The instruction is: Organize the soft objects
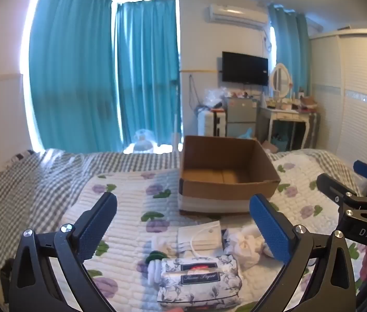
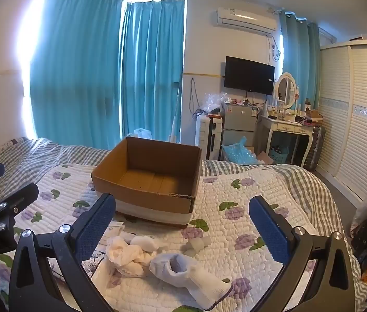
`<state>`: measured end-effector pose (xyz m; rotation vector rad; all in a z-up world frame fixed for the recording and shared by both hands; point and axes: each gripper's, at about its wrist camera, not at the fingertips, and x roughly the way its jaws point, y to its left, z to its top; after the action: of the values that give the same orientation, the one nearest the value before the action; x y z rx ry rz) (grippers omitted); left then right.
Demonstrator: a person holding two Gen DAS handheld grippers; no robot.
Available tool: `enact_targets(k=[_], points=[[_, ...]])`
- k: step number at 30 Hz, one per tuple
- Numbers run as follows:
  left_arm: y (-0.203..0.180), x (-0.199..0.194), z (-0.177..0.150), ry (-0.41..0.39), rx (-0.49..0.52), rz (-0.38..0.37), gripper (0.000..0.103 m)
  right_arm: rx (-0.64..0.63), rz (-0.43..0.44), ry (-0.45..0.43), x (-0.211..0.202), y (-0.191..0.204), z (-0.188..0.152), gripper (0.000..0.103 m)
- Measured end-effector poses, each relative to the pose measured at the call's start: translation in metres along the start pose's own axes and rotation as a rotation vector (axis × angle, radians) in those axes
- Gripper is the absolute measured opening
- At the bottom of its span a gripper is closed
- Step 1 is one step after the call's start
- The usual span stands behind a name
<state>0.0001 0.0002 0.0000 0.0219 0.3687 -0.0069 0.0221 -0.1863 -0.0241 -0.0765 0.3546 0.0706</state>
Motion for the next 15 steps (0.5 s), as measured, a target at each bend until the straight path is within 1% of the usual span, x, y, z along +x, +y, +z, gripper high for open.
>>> enact_targets(k=[6,9,11,15], points=[[-0.0020,-0.0004,-0.0001,0.003,-0.001,0.009,0.103,0.004,-0.002,0.002,-0.0006,0.0001,-0.0022,0.103],[-0.0069,-0.0017,-0.0004,0.001,0.006,0.014,0.103,0.010,-0.002,0.016,0.0022,-0.0004,-0.0018,0.103],[-0.0012,0.0006,0.0020,0.004,-0.013,0.004,0.103,0.009,-0.004,0.017,0.0033,0.0014,-0.0048,0.103],[-0.0006,0.0007,0.0020,0.006,-0.014,0.003,0.103,0.018,0.000,0.022,0.0035,-0.0012,-0.0045,0.103]])
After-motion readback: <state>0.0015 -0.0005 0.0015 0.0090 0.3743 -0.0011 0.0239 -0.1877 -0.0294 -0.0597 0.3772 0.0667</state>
